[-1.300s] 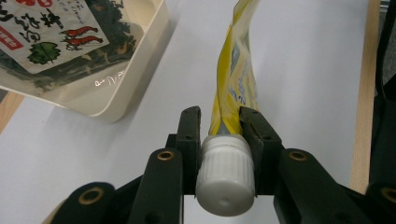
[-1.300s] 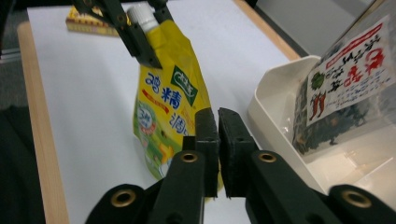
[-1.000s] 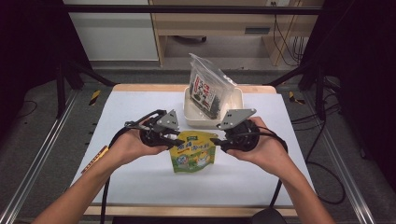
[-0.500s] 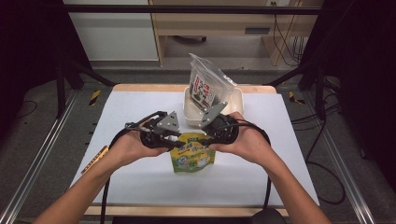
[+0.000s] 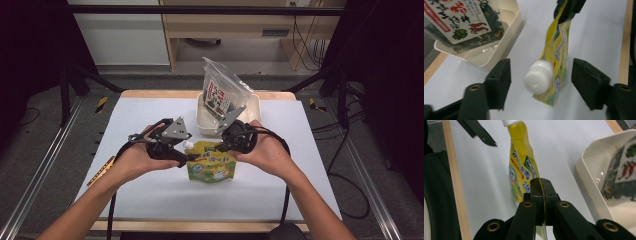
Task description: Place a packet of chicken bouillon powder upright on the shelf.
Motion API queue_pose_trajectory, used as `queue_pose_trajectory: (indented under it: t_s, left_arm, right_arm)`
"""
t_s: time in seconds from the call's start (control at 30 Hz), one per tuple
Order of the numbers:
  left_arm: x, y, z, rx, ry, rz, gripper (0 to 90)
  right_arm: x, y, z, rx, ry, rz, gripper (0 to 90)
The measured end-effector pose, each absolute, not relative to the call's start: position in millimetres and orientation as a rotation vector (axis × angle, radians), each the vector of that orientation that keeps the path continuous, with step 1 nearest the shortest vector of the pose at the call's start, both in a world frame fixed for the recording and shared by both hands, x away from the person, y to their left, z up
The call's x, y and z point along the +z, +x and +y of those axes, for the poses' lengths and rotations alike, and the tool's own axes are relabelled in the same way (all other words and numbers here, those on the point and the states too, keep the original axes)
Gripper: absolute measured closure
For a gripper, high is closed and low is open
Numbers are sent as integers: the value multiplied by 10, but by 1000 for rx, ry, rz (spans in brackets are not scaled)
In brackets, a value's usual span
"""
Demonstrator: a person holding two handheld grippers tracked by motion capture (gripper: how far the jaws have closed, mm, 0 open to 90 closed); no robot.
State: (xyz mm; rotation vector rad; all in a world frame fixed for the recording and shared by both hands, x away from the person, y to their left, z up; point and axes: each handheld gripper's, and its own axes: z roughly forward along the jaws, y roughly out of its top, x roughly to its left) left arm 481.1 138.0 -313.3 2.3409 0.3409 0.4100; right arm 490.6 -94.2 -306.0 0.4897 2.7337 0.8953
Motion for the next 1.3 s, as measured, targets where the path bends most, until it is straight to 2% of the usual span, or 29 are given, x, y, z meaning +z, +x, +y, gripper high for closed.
queue_pose_trajectory:
  t_s: [0.23,0.43,0.83,1.07,1.3]
  left_arm:
    - [-3240,4727,1496,474,2320,423,166]
    - [-3413,4686,1553,539,2341,506,120]
    - [-3752,4593,1721,542,2272,656,92]
    - [-4097,4473,1925,551,2244,726,95]
    - [-4289,4442,2152,555,2217,805,102]
  right_arm:
    - [-2904,4850,-1313,920,636,2672,900]
    - [-2797,4792,-1669,913,775,2613,900]
    - [-2688,4771,-2184,873,1076,2477,899]
    - [-2599,4829,-2328,866,1214,2388,899]
    - [-2524,4959,-2427,899,1371,2293,899]
